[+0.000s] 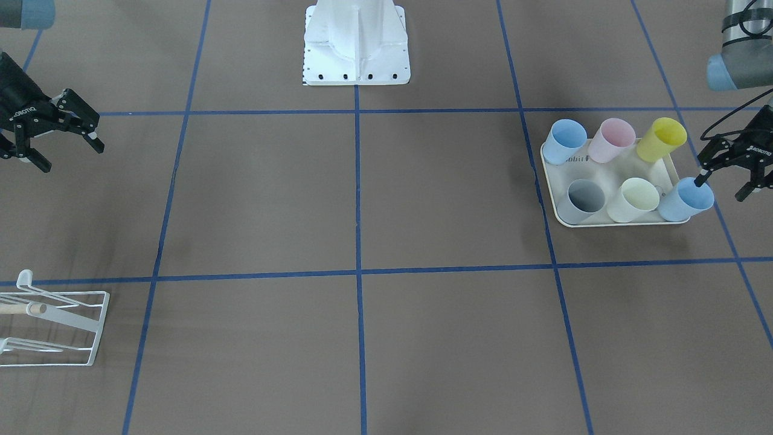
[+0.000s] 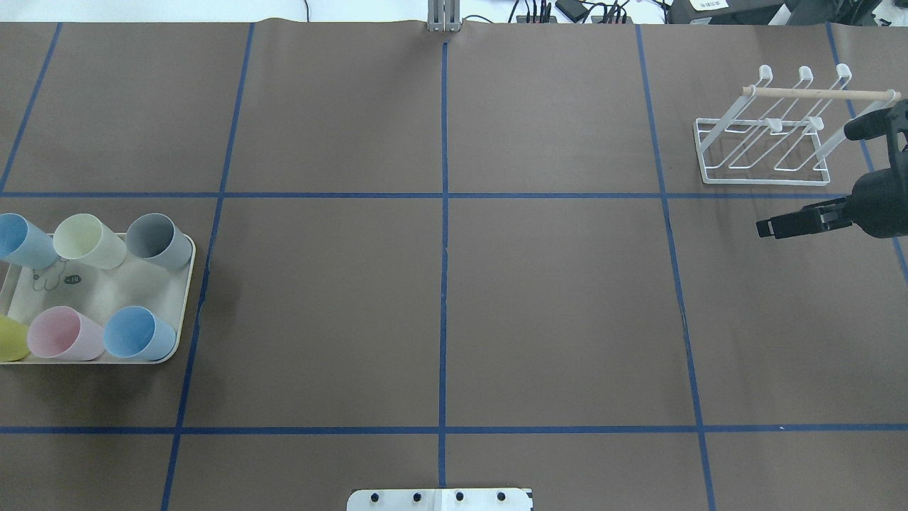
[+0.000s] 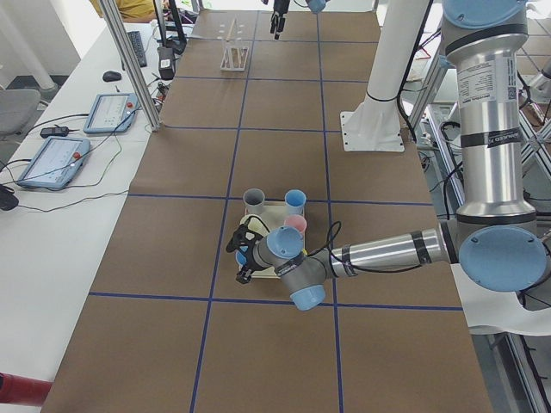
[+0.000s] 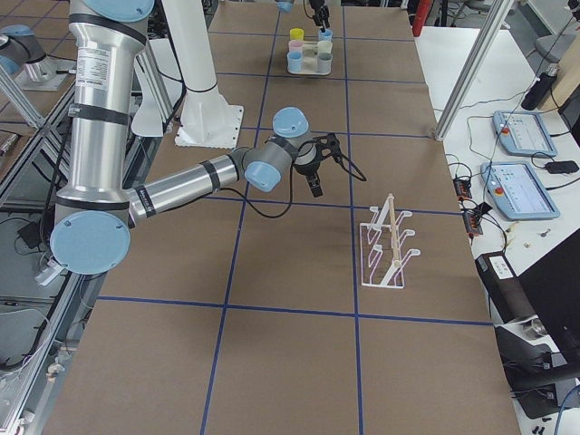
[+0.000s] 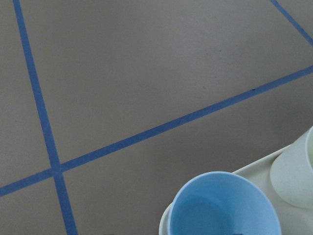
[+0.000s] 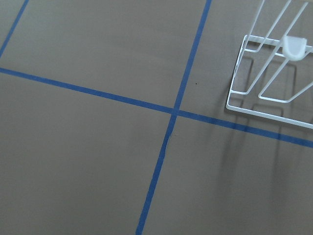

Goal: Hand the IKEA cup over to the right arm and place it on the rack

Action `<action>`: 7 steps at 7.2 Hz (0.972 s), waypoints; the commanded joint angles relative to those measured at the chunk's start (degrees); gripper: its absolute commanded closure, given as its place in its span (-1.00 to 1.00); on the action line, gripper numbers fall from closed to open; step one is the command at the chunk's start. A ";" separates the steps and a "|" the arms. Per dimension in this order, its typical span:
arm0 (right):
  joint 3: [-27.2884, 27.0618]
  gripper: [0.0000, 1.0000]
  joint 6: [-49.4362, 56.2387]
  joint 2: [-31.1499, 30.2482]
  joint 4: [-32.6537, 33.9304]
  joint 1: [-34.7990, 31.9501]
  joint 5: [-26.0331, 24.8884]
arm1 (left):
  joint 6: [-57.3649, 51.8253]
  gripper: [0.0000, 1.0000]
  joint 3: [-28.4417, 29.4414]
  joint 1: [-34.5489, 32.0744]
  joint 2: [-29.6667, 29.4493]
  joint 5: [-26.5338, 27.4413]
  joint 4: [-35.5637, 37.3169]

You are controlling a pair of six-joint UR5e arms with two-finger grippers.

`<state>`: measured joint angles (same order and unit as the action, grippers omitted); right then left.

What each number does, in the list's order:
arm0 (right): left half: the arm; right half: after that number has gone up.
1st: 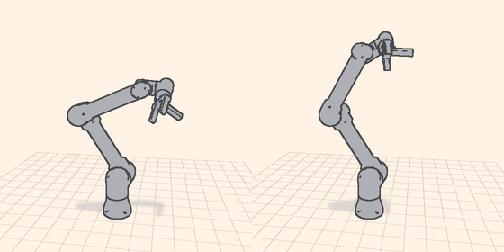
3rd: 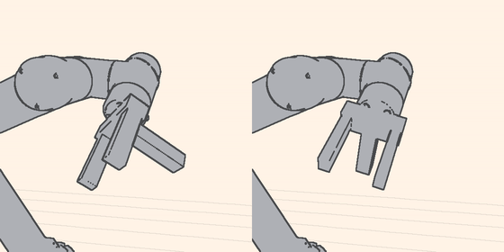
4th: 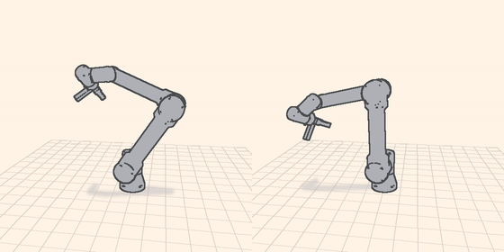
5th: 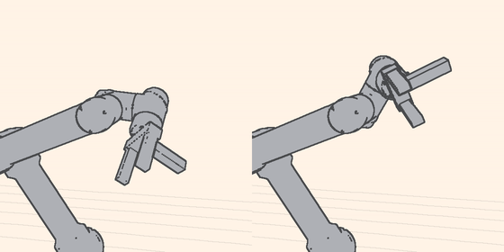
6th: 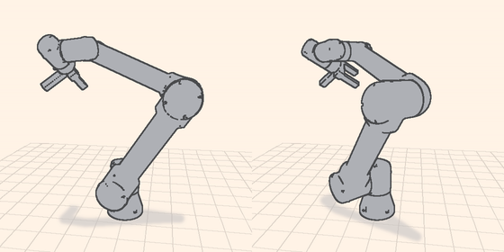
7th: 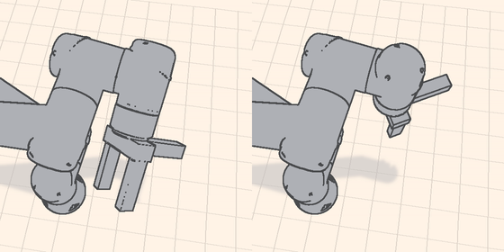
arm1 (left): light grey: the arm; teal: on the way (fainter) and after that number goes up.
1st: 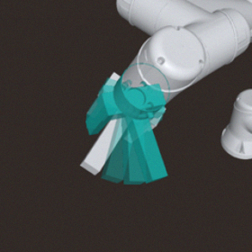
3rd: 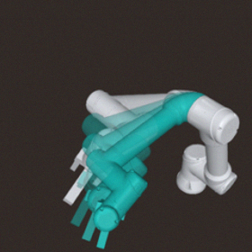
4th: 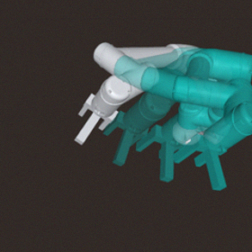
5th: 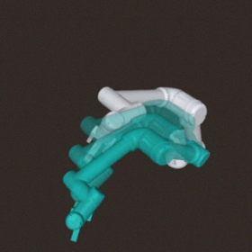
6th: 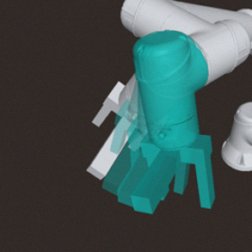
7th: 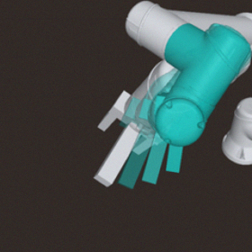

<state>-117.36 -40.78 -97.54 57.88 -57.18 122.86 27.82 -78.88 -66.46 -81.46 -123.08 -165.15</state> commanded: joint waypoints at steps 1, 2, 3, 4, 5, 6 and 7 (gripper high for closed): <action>-0.15 -0.99 0.00 -0.10 -0.05 -0.04 0.10 | -0.22 0.56 0.13 0.36 -0.01 0.12 -0.17; -0.15 -0.99 0.00 -0.10 -0.05 -0.04 0.10 | -0.31 0.60 0.22 0.36 -0.01 0.12 -0.17; -0.15 -0.99 0.00 -0.10 -0.05 0.05 0.10 | -0.31 0.72 0.57 0.36 -0.01 0.12 -0.25; -0.15 -1.00 0.00 0.24 -0.05 0.05 0.10 | -0.40 1.00 0.57 0.28 -0.10 0.03 -0.34; -0.24 -0.99 0.09 0.60 -0.05 0.05 0.01 | -0.40 1.00 0.48 0.19 -0.27 0.03 -0.43; -0.24 -0.99 0.79 2.17 -0.13 0.05 -0.07 | -0.40 1.00 0.22 0.01 -0.62 -1.01 -0.17; -0.24 -0.99 0.88 3.83 -0.40 0.05 0.01 | -0.31 1.00 -0.13 -1.12 -0.89 -3.11 0.35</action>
<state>-117.58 -40.20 -95.50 57.70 -57.13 122.84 27.44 -78.65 -66.66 -82.02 -124.29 -165.26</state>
